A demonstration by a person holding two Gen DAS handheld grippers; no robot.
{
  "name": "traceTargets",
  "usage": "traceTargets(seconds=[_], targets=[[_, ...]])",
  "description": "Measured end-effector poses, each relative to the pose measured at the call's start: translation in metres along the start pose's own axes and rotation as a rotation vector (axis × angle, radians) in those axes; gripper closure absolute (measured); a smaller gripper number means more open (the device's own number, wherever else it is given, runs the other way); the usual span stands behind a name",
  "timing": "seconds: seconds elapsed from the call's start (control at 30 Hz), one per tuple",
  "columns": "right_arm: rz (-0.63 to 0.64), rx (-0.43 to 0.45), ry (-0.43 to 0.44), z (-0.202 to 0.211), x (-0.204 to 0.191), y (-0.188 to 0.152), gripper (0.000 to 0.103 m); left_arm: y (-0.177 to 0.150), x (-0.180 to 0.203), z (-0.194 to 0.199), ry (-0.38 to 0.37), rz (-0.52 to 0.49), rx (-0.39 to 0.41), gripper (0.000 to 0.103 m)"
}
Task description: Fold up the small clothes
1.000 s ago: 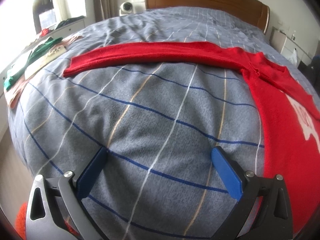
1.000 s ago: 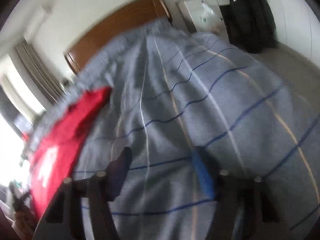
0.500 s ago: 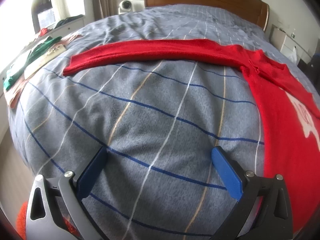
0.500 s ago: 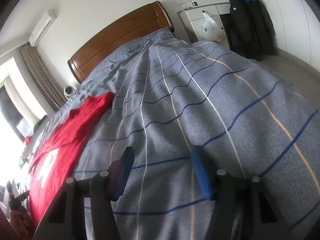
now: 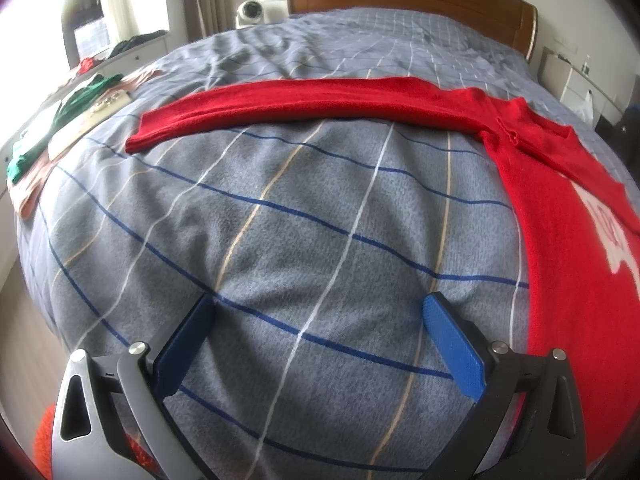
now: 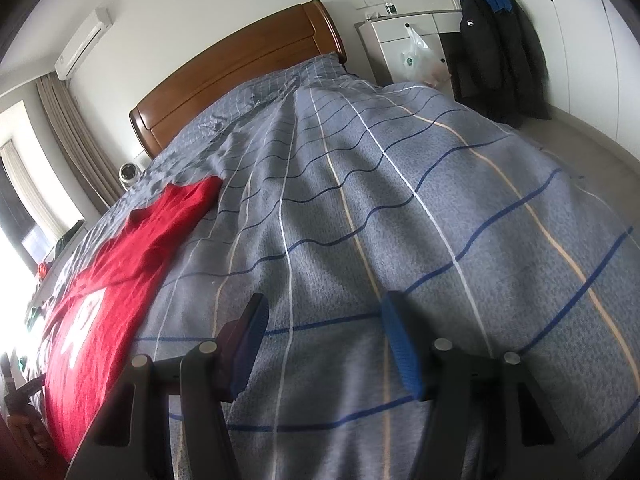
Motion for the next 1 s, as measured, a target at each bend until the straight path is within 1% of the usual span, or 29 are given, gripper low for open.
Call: traceTargets(seconds=[0.13,0.17,0.2,0.23,0.27,0.3,0.33,0.43,0.5,0.53,0.6,0.63,0.7,0.73,0.8,0.83,0.87,0.93,0.97,1.0], targets=[[0.000,0.000,0.000,0.000,0.000,0.000,0.044,0.000,0.000,0.000,-0.008,0.004,-0.015,0.000],[0.000,0.001,0.001,0.000,0.000,0.000,0.044,0.000,-0.002,0.002,-0.025,0.010,-0.058,0.000],[-0.001,0.001,0.002,0.000,0.000,0.000,0.044,0.000,-0.005,0.004,-0.054,0.017,-0.107,0.001],[0.000,0.001,0.001,0.000,0.000,0.000,0.044,0.001,-0.006,0.008,-0.100,0.017,-0.153,0.001],[0.000,0.000,0.000,0.000,0.000,0.000,0.044,0.004,-0.009,0.011,-0.145,0.015,-0.180,0.001],[0.000,0.000,0.000,0.000,0.000,0.000,0.044,0.009,-0.013,0.016,-0.187,0.018,-0.189,0.001],[0.000,0.001,0.000,0.000,0.000,0.000,0.044,0.018,-0.022,0.023,-0.208,0.032,-0.178,0.001],[-0.001,0.005,0.003,0.000,-0.001,0.000,0.044,0.058,-0.068,0.032,-0.196,0.107,-0.135,0.001],[0.000,0.008,0.002,-0.001,-0.001,0.000,0.044,0.087,-0.105,0.021,-0.183,0.163,-0.141,0.001],[0.001,0.007,0.001,-0.001,-0.001,-0.001,0.044,0.105,-0.130,0.008,-0.173,0.190,-0.163,0.001],[0.004,0.007,-0.005,-0.002,-0.002,-0.001,0.044,0.122,-0.160,-0.015,-0.159,0.229,-0.210,0.001],[0.005,0.007,-0.006,-0.003,-0.002,-0.001,0.044,0.131,-0.181,-0.030,-0.133,0.271,-0.235,0.001],[0.007,0.007,-0.010,-0.004,-0.002,-0.001,0.044,0.140,-0.201,-0.044,-0.092,0.308,-0.252,0.003],[0.008,0.007,-0.013,-0.004,-0.002,-0.001,0.044,0.144,-0.207,-0.054,-0.085,0.319,-0.264,0.005],[0.012,0.006,-0.020,-0.005,-0.003,-0.002,0.044,0.148,-0.209,-0.063,-0.082,0.330,-0.271,0.019],[0.014,0.005,-0.023,-0.005,-0.003,-0.002,0.044,0.151,-0.209,-0.069,-0.079,0.334,-0.268,0.021],[0.015,0.004,-0.026,-0.006,-0.003,-0.002,0.044,0.154,-0.208,-0.072,-0.082,0.334,-0.262,0.025],[0.020,0.002,-0.032,-0.006,-0.003,-0.001,0.044,0.157,-0.204,-0.078,-0.074,0.334,-0.259,0.045],[0.022,0.001,-0.036,-0.007,-0.004,-0.001,0.043,0.158,-0.202,-0.079,-0.078,0.343,-0.257,0.079],[0.025,0.001,-0.039,-0.007,-0.004,-0.001,0.043,0.158,-0.194,-0.078,-0.095,0.350,-0.267,0.097]])
Point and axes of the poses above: each gripper's, at about its wrist camera, not at the fingertips, and z roughly against the way its jaws point, x to its right, y to its top, the point moved 6 cm from there along -z, roughly the way its jaws point, and after that the axes turned 7 degrees about -x, right-handed, at the moved point
